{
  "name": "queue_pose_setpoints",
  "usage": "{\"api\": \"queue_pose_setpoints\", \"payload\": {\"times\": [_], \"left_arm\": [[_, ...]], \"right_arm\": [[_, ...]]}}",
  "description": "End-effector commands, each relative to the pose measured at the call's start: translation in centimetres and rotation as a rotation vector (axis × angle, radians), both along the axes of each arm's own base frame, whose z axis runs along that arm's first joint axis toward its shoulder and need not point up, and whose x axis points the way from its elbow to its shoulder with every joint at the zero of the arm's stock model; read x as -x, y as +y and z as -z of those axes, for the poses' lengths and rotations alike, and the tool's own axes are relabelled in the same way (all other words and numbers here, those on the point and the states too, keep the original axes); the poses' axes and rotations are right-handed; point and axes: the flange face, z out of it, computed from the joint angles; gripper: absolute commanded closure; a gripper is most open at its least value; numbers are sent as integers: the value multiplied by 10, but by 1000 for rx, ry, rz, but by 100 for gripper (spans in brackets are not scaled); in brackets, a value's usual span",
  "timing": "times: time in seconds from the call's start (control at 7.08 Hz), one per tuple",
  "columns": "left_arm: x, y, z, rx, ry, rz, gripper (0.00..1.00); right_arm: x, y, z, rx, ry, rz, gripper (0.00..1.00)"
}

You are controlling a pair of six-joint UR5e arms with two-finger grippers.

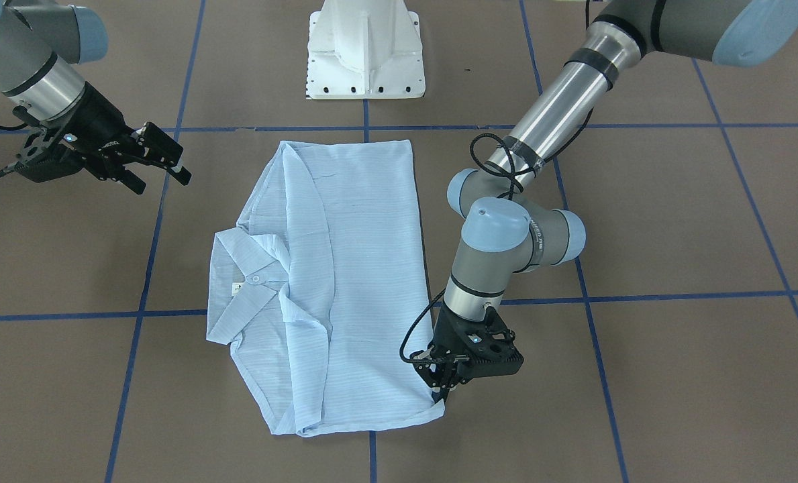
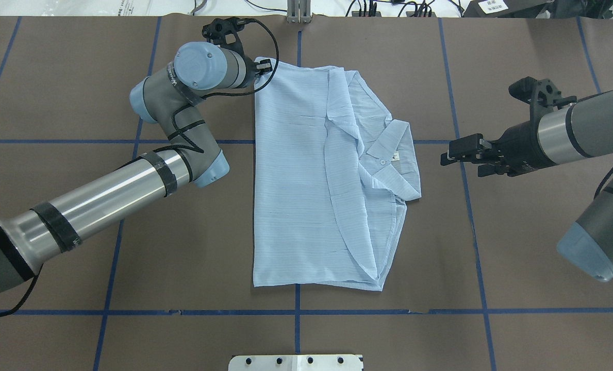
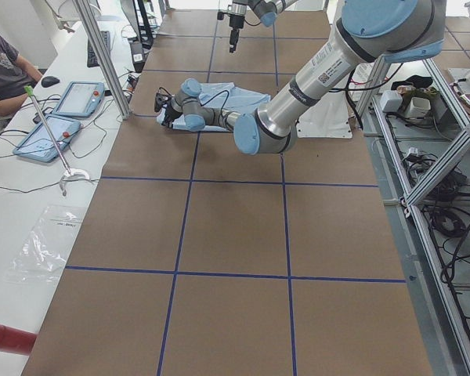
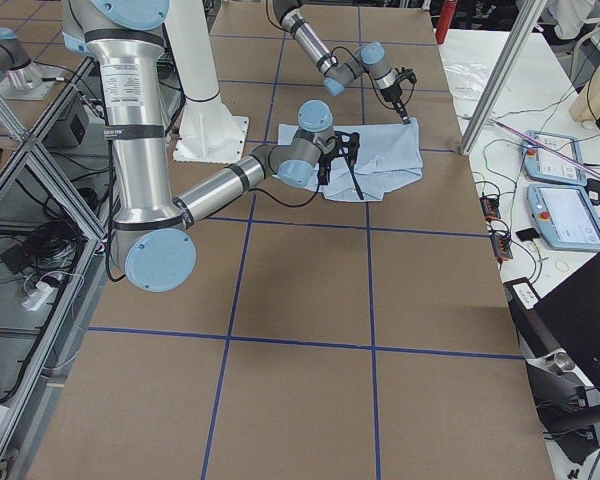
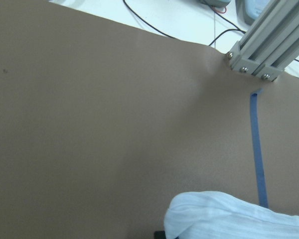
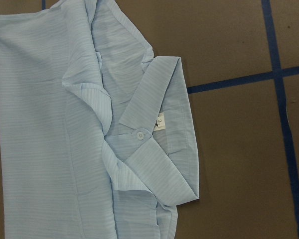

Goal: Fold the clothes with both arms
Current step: 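Raise the left gripper away while the right gripper moves to the shirt's side edge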

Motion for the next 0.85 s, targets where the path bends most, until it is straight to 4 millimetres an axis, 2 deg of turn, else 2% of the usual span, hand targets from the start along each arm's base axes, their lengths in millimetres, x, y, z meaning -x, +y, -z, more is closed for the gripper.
{"api": "queue_pose_setpoints", "payload": {"times": [0.0, 0.14, 0.28, 0.42, 0.71], "left_arm": [[0, 1, 2, -21, 11, -2, 1], [2, 0, 3, -23, 14, -2, 0], [19, -11, 2, -25, 13, -7, 0], [48, -12, -4, -31, 10, -82, 0], [105, 33, -36, -2, 46, -198, 0]], "right_arm": [[1, 0, 0, 2, 1, -2, 0], [2, 0, -1, 5, 3, 0, 0], [9, 3, 1, 11, 7, 8, 0], [20, -1, 9, 21, 36, -2, 0], [71, 10, 27, 10, 129, -13, 0]]}}
